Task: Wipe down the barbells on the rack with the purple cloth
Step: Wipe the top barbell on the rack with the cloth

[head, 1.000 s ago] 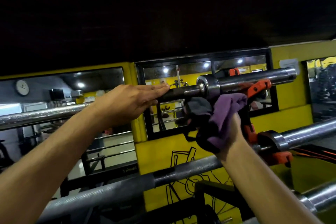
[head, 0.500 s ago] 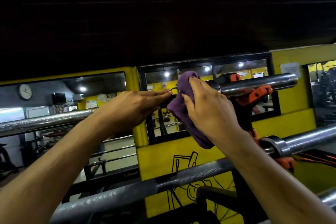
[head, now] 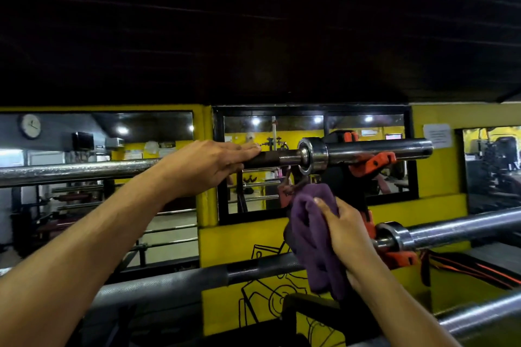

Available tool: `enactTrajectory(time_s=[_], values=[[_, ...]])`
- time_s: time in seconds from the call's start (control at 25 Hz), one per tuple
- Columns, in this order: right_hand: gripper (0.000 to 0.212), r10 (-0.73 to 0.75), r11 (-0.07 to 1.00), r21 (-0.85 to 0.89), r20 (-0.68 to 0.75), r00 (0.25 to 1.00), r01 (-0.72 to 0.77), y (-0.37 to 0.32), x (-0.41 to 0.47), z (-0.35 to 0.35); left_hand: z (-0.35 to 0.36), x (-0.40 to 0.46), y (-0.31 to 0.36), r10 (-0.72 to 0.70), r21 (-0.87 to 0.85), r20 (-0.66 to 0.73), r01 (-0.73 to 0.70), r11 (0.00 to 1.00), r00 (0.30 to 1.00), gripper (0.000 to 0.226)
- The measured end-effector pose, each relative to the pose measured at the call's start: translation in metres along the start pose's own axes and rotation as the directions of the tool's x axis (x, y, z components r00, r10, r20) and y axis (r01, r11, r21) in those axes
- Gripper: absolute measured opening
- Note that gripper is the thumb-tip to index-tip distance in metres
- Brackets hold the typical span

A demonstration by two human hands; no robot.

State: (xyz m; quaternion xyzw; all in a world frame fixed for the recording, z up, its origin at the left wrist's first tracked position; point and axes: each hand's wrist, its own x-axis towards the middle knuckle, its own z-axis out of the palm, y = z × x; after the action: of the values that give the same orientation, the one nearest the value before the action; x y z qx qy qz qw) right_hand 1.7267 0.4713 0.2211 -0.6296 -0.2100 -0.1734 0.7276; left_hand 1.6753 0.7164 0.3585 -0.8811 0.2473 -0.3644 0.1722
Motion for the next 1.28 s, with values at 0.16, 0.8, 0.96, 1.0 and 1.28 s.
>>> enactTrajectory(time_s=[0.16,0.8,0.96,1.0,1.28], values=[[0.027,0.087,0.928,0.363,0.017,0.996,-0.087,-0.017,0.009,0.003,-0.002,0.004,-0.001,-0.026,0.004,0.049,0.026,1.0,0.998,0.052],[0.019,-0.537,0.843,-0.029,-0.038,0.843,0.536,-0.026,-0.028,0.021,-0.064,-0.106,-0.038,-0.203,-0.023,0.108,0.207,0.978,0.973,0.052],[0.041,-0.774,0.574,-0.564,-0.137,0.618,0.593,-0.055,-0.004,0.059,-0.064,-0.14,-0.067,-0.163,0.02,0.199,0.162,0.987,0.966,0.055],[0.047,-0.786,0.484,-0.692,-0.074,0.614,0.536,-0.059,0.006,0.071,-0.065,-0.144,-0.072,-0.122,0.033,0.225,0.117,0.993,0.967,0.055],[0.041,-0.367,0.543,-0.812,0.0,0.93,0.214,-0.091,0.051,0.096,-0.081,-0.175,-0.134,0.037,0.084,0.288,-0.063,0.994,0.957,0.057]])
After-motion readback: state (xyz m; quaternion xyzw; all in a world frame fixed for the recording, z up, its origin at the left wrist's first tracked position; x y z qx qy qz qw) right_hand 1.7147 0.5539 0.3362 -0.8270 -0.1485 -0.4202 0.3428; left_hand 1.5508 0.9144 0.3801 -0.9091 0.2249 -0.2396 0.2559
